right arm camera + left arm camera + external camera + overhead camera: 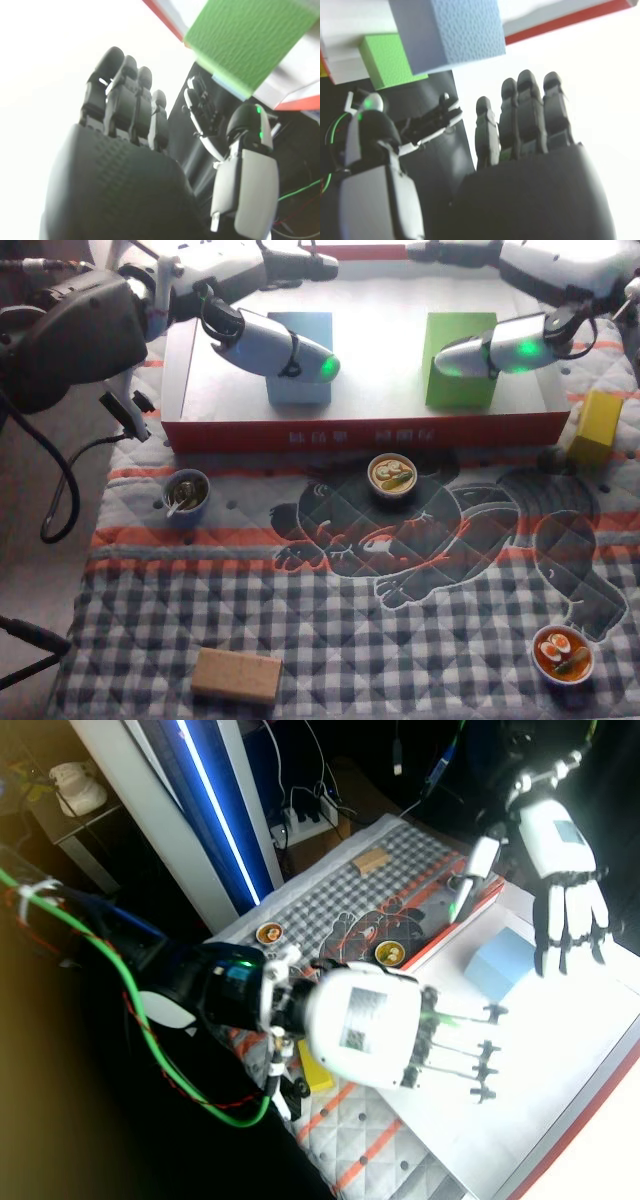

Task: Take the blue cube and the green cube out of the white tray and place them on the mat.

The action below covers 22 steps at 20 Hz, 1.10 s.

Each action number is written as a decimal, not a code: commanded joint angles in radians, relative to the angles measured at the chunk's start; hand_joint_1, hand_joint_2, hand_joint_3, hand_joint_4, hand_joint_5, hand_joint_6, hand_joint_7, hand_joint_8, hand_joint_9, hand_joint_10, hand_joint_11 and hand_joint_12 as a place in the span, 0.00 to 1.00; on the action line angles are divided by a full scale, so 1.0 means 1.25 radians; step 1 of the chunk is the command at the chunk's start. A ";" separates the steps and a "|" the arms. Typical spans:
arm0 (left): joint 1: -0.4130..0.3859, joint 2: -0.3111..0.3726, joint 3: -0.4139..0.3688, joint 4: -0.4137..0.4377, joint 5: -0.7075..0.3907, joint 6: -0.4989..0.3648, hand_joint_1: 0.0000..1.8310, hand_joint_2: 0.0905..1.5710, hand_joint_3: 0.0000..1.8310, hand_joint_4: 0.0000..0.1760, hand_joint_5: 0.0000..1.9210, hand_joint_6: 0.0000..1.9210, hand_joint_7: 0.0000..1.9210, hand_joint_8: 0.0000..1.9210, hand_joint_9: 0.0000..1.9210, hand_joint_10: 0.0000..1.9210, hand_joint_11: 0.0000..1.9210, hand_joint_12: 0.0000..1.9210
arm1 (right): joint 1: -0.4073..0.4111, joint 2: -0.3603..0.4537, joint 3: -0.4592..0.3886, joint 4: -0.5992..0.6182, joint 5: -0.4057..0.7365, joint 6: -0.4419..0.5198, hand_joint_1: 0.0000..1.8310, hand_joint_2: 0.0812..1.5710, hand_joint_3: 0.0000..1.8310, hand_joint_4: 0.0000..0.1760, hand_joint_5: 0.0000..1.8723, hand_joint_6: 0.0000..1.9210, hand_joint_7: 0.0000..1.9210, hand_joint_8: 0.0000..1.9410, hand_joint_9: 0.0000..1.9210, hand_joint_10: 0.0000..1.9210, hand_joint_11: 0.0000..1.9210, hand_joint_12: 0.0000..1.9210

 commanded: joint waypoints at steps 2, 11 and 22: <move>-0.009 -0.005 0.005 0.001 -0.057 0.019 0.32 0.57 0.00 1.00 0.13 0.00 0.13 0.00 0.11 0.00 0.04 0.02 | 0.002 -0.006 0.002 0.015 0.083 0.005 0.40 0.61 0.00 0.57 0.14 0.00 0.16 0.00 0.19 0.00 0.02 0.64; 0.007 -0.014 0.008 -0.102 -0.037 0.133 0.38 0.60 0.00 0.96 0.19 0.00 0.24 0.00 0.19 0.00 0.05 0.03 | -0.022 -0.010 0.004 0.028 0.053 0.005 0.44 0.62 0.00 0.57 0.15 0.00 0.19 0.01 0.23 0.01 0.05 0.64; 0.007 -0.022 0.017 -0.154 -0.073 0.104 0.66 0.73 0.00 0.00 0.47 0.50 0.45 0.68 0.53 0.11 0.11 0.61 | -0.018 -0.010 0.003 0.026 0.065 0.005 0.73 0.74 0.00 0.00 0.49 0.60 0.44 0.59 0.34 0.72 0.19 0.70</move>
